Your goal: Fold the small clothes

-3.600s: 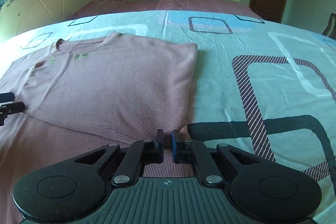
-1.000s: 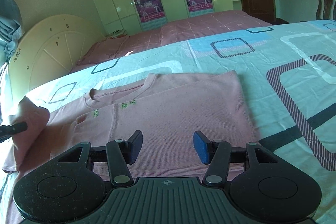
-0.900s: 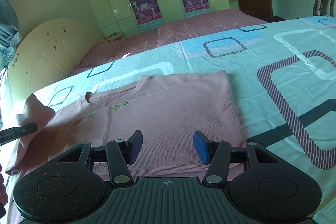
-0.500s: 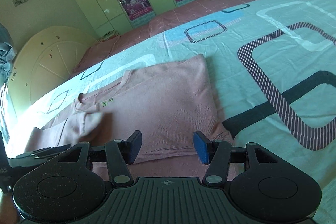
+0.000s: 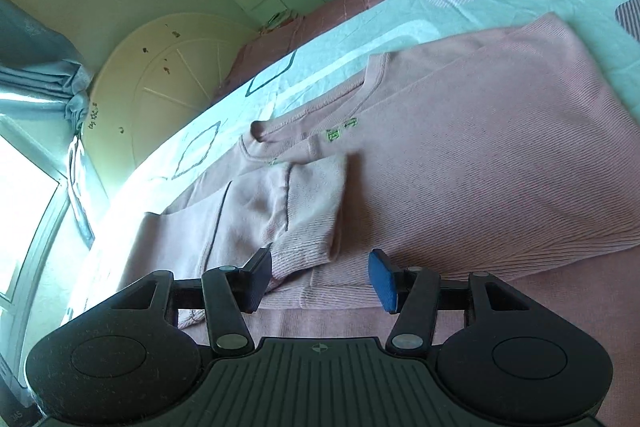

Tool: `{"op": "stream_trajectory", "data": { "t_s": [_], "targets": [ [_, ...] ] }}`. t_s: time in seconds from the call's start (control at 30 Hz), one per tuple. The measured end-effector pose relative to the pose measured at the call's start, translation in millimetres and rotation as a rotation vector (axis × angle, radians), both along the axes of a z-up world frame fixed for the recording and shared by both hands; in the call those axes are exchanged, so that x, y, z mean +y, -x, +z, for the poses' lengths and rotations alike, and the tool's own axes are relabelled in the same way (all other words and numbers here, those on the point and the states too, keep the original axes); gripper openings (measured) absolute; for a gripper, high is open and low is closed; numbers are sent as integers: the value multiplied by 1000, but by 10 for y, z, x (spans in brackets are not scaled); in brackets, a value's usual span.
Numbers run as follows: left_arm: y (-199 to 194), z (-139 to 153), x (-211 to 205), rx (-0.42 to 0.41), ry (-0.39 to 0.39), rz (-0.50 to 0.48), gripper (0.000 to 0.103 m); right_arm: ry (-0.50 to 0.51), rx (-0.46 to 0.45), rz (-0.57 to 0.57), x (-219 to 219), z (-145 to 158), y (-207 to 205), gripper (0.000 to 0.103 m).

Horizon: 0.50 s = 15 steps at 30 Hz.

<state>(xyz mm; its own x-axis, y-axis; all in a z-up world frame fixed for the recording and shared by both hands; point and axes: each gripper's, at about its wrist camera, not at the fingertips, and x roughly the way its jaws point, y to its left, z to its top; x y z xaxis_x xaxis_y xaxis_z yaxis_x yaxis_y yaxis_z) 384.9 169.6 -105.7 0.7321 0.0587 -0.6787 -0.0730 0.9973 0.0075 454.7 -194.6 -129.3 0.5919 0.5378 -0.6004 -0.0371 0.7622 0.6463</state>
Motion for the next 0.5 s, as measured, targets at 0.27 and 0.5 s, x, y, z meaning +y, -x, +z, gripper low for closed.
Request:
{"op": "stream_trajectory", "data": {
  "t_s": [0.27,0.5],
  "targets": [
    [-388,-65,272,-7,57,-19,18,86,-1,32,268,6,-172,26],
    [-341,-147,276,-16,13,-78,14,227,-252,-18,248,511,74,10]
  ]
}}
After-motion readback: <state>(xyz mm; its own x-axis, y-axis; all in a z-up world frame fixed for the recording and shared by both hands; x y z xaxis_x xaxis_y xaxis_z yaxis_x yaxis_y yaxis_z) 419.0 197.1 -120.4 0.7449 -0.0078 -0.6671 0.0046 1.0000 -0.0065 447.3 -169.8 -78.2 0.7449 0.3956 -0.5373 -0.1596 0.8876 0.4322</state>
